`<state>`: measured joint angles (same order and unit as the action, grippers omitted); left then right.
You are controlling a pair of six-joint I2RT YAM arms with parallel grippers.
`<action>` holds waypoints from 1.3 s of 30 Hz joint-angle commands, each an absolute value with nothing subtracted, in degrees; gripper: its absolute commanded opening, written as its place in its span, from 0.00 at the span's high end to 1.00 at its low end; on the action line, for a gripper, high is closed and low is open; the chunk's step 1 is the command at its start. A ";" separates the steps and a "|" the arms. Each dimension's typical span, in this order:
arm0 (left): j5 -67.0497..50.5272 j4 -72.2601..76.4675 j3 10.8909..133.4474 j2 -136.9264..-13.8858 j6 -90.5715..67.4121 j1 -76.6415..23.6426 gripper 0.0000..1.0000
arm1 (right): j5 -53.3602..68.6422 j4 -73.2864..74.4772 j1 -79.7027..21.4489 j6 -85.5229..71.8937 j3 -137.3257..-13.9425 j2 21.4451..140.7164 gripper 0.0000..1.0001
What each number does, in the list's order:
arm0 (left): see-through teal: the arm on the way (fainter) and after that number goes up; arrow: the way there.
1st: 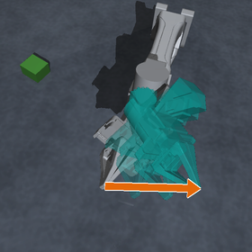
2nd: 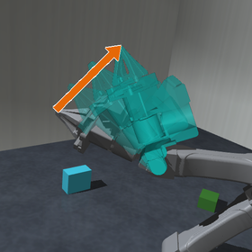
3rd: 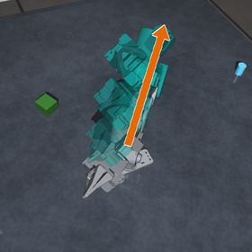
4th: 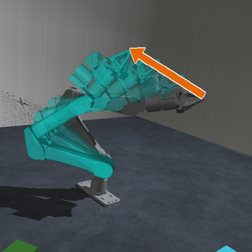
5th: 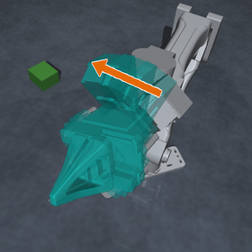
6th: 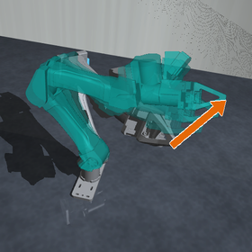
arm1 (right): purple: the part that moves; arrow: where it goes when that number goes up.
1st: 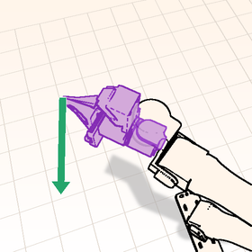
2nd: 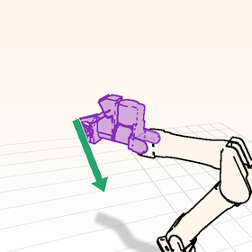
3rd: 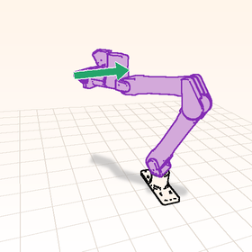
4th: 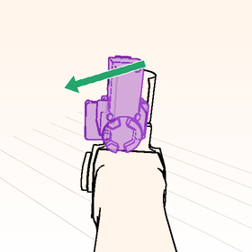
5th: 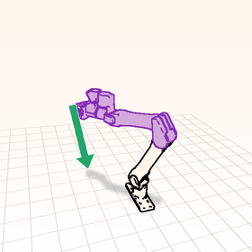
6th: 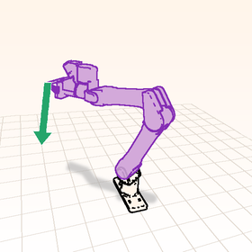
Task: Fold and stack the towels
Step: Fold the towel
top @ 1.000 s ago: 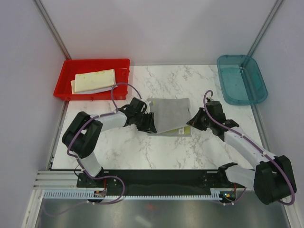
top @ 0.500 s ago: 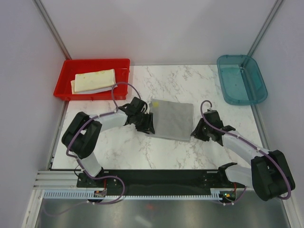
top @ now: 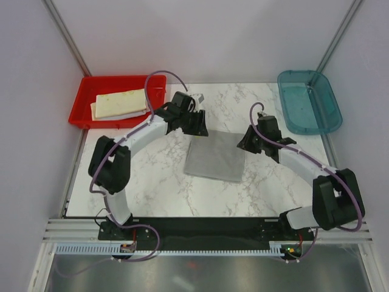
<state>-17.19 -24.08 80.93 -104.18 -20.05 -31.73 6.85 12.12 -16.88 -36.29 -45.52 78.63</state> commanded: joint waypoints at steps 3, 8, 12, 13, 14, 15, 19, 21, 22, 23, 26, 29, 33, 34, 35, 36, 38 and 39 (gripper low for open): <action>-19.25 -26.36 92.35 -118.46 -14.15 -26.91 0.51 | 19.04 -1.21 -11.88 -31.11 -50.88 89.28 0.70; -19.95 -26.72 97.55 -125.94 -12.31 -23.83 0.52 | 23.37 -7.47 -7.48 -31.73 -50.18 97.19 0.68; -22.05 -26.72 99.75 -130.77 -12.66 -22.41 0.52 | 26.27 -7.38 -6.68 -28.83 -53.69 103.87 0.66; -22.58 -26.72 100.19 -131.22 -12.83 -22.24 0.52 | 27.50 -7.38 -6.51 -28.57 -54.22 104.67 0.66; -23.11 -26.63 100.63 -131.31 -12.92 -22.15 0.52 | 27.60 -7.21 -6.50 -27.69 -54.92 105.37 0.66; -23.46 -26.72 100.81 -131.22 -12.83 -22.15 0.52 | 27.68 -5.81 -6.50 -27.16 -55.63 106.51 0.66; -29.69 -26.72 101.07 -128.34 -11.87 -22.06 0.51 | 29.18 -0.36 -6.07 -24.00 -60.02 105.48 0.65; -32.94 -26.81 101.51 -126.48 -10.73 -22.06 0.48 | 29.18 4.27 -5.80 -21.19 -62.82 103.63 0.64; -33.22 -26.98 101.95 -125.34 -9.50 -22.06 0.47 | 29.01 5.70 -5.63 -20.14 -63.97 103.45 0.65; -33.40 -27.59 103.26 -125.07 -8.80 -21.80 0.45 | 28.92 7.10 -5.36 -19.08 -65.12 103.62 0.65; -32.08 -29.96 106.34 -125.86 -5.37 -21.18 0.44 | 29.97 12.82 -4.66 -14.16 -69.95 106.25 0.63; -28.31 -31.37 107.66 -127.17 -1.86 -20.74 0.44 | 32.07 17.65 -4.05 -10.12 -74.52 110.82 0.54; -24.08 -33.13 109.16 -130.07 3.24 -20.04 0.44 | 34.55 20.39 -2.90 -7.12 -78.91 115.04 0.48; -24.43 -33.22 109.51 -130.69 3.86 -19.95 0.44 | 34.63 20.65 -2.64 -6.51 -79.36 115.40 0.49; -25.74 -33.31 110.12 -131.82 5.17 -19.69 0.44 | 35.15 20.83 -2.38 -6.24 -80.06 116.10 0.49; -26.10 -33.31 110.47 -132.44 5.71 -19.60 0.44 | 35.16 21.00 -2.20 -6.15 -80.50 116.45 0.49; -26.19 -33.84 111.53 -133.50 6.67 -19.34 0.44 | 35.94 22.23 -2.11 -5.10 -81.47 117.50 0.51; -26.80 -33.92 111.62 -134.20 7.64 -19.16 0.45 | 36.47 22.58 -2.02 -4.58 -82.00 118.21 0.52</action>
<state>-26.09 -32.03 109.14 -131.85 1.48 -19.81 33.32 20.08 -2.39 -8.49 -78.52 117.08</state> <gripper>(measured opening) 0.557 0.494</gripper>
